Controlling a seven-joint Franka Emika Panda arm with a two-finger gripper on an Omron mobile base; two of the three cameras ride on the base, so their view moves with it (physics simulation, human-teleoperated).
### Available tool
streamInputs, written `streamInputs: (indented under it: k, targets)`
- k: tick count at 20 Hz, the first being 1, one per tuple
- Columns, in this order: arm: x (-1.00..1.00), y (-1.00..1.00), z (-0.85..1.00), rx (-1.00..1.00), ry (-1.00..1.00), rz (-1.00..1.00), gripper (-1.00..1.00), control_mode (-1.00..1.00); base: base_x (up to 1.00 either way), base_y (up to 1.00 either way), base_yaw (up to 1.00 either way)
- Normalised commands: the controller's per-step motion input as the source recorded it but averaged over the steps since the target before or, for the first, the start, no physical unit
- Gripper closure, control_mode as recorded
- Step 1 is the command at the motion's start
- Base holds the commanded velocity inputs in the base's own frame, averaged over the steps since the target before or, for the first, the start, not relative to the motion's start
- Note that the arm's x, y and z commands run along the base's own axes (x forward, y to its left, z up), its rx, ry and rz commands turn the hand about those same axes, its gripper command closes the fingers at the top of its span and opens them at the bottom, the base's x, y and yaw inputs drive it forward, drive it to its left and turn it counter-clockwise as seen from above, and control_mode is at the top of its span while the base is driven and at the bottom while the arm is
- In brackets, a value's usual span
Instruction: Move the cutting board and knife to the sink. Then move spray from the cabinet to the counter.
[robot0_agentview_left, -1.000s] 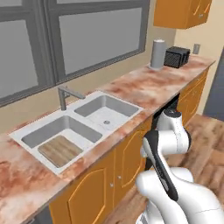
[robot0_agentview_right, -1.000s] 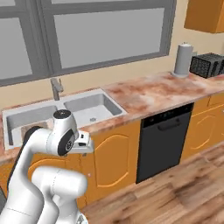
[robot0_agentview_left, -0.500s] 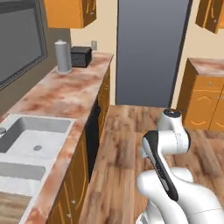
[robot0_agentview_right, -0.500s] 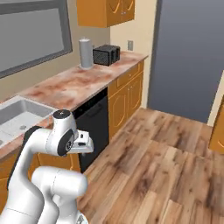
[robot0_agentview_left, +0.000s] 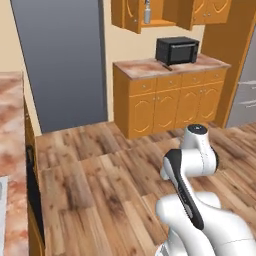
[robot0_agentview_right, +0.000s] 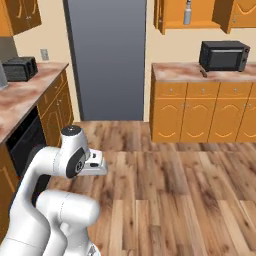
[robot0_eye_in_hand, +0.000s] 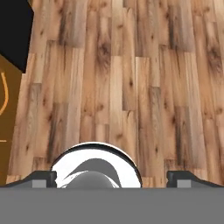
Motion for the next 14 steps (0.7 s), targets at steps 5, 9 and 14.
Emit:
streamInputs:
  k: [5, 9, 14]
  targets:
    - [0.00, 0.00, 0.00, 0.00, 0.00, 0.00, -1.00, 1.00, 0.28, -0.02, -0.35]
    - [0.00, 0.00, 0.00, 0.00, 0.00, 0.00, -1.00, 1.00, 0.53, 0.00, -0.25]
    - [0.00, 0.00, 0.00, 0.00, 0.00, 0.00, -1.00, 1.00, 0.66, 0.00, -0.16]
